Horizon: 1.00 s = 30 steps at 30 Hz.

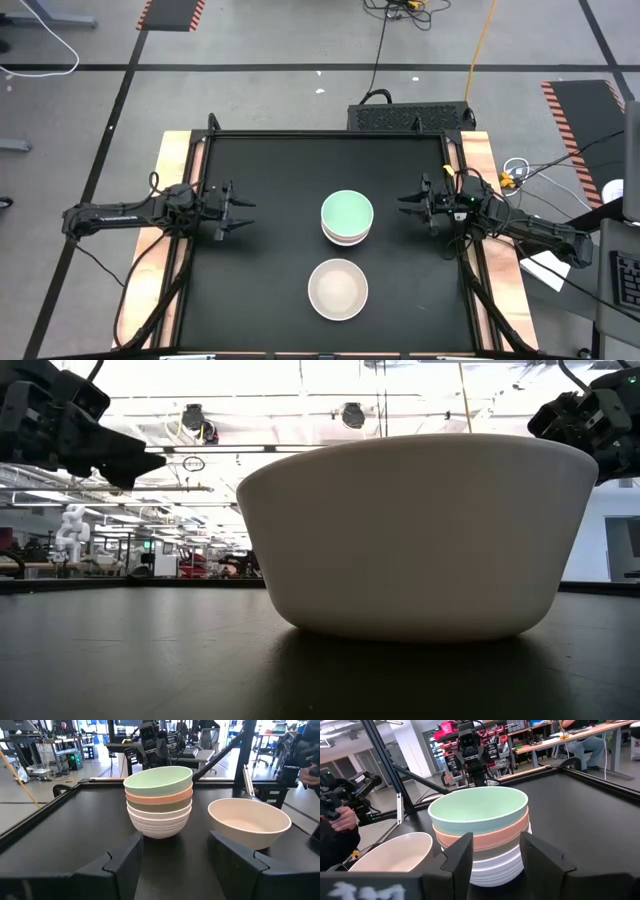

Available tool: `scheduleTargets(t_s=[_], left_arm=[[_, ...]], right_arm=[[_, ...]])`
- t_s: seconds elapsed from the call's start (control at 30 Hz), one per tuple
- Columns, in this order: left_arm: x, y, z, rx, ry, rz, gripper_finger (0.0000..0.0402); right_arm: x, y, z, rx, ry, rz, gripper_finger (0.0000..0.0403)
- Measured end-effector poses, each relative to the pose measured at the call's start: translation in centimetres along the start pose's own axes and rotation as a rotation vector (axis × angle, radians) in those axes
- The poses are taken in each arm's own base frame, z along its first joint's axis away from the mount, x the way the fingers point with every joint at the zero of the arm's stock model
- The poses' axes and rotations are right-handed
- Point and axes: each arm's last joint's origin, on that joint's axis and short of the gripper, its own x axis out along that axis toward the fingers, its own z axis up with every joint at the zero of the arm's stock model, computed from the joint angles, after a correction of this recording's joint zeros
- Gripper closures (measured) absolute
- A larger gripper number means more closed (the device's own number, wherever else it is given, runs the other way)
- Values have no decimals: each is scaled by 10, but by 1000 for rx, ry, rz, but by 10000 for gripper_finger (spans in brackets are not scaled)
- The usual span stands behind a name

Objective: Nest bowls inside each other
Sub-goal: Stack the blue bowl on the stacked orange bowl

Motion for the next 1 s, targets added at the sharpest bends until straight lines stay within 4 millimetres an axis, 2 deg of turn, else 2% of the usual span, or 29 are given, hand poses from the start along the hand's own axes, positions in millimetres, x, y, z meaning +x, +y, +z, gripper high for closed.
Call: scheduleTargets(t_s=[0.23, 0.77, 1.0], left_arm=[[0, 0, -5, -9, 52, -2, 176], [0, 0, -7, -9, 70, -2, 176], [2, 0, -15, -16, 52, 2, 176]], right_arm=[[0, 0, 0, -4, 0, 0, 248], [0, 0, -1, -29, 13, -3, 248], [0, 0, -1, -38, 12, -3, 248]])
